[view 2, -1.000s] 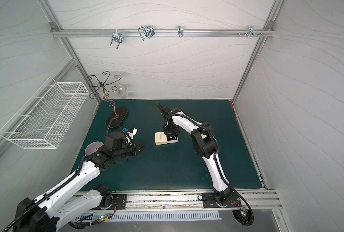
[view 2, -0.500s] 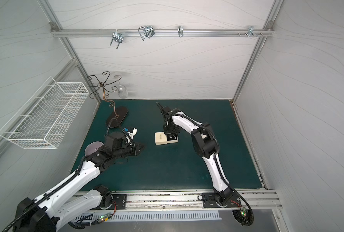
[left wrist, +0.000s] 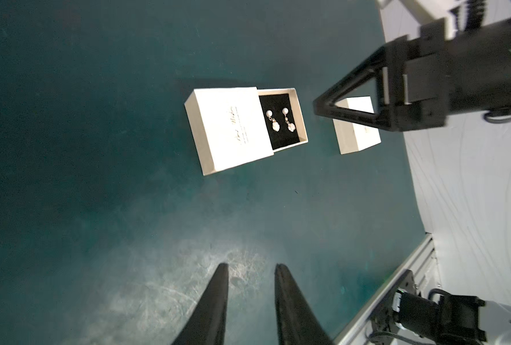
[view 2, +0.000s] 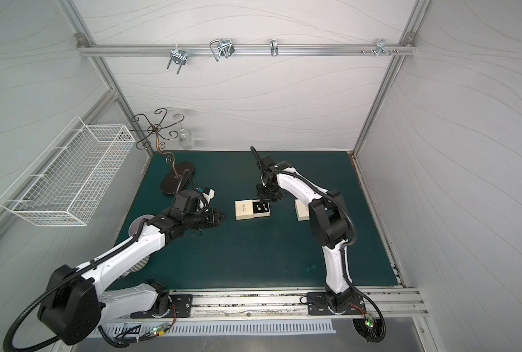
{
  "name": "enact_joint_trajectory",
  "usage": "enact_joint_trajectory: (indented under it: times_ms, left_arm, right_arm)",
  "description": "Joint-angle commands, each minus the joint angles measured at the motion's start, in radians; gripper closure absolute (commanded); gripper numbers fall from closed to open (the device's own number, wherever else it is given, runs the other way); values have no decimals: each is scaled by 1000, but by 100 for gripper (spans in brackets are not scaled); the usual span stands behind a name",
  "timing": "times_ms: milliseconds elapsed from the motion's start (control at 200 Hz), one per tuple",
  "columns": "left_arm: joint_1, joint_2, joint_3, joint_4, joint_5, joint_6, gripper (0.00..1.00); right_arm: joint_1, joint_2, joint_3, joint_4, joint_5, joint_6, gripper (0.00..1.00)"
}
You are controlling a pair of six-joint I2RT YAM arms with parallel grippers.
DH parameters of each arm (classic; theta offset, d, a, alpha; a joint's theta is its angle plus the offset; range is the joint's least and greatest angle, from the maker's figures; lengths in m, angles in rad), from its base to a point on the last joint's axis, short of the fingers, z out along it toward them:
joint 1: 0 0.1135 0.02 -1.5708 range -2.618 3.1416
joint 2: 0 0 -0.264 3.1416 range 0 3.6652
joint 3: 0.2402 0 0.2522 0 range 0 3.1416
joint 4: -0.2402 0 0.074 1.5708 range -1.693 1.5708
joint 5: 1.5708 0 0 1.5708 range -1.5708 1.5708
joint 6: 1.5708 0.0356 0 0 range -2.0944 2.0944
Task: Place the earrings into the drawer-style jewelry box
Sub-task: Insert the earring into the inner lining, then close the drawer of the jewelry box.
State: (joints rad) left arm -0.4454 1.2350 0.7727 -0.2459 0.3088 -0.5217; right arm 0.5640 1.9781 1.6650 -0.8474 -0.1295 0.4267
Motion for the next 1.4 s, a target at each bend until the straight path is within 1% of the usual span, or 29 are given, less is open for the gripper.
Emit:
enact_joint_trajectory:
  times_ms: [0,45,100,190,265,390,520,690,956,1391]
  left_arm:
    - [12,79,77,16,-28,-36,60]
    - [17,120,98,21,-29,-45,56]
    - [23,168,120,31,-24,-54,47]
    - [29,247,163,35,-27,-66,37]
    - [30,311,193,46,-13,-72,33]
    - [30,388,227,78,9,-76,29]
    - [30,466,258,106,34,-78,28]
    - [31,533,287,135,64,-80,28]
    - [31,575,306,160,87,-87,29]
    - [30,623,338,184,128,-89,33]
  right_arm:
    - [-62,-69,-98,95,-99,25,65]
    - [-86,-85,-134,124,-125,33,64]
    - [-108,-94,-170,155,-150,39,59]
    - [-139,-83,-201,188,-209,51,58]
    - [-154,-62,-216,213,-251,63,57]
    - [-163,-35,-229,255,-298,80,55]
    - [-169,-1,-231,303,-352,103,54]
    - [-169,33,-218,316,-364,122,52]
    - [-165,62,-222,334,-371,136,52]
    - [-126,107,-188,346,-377,152,52]
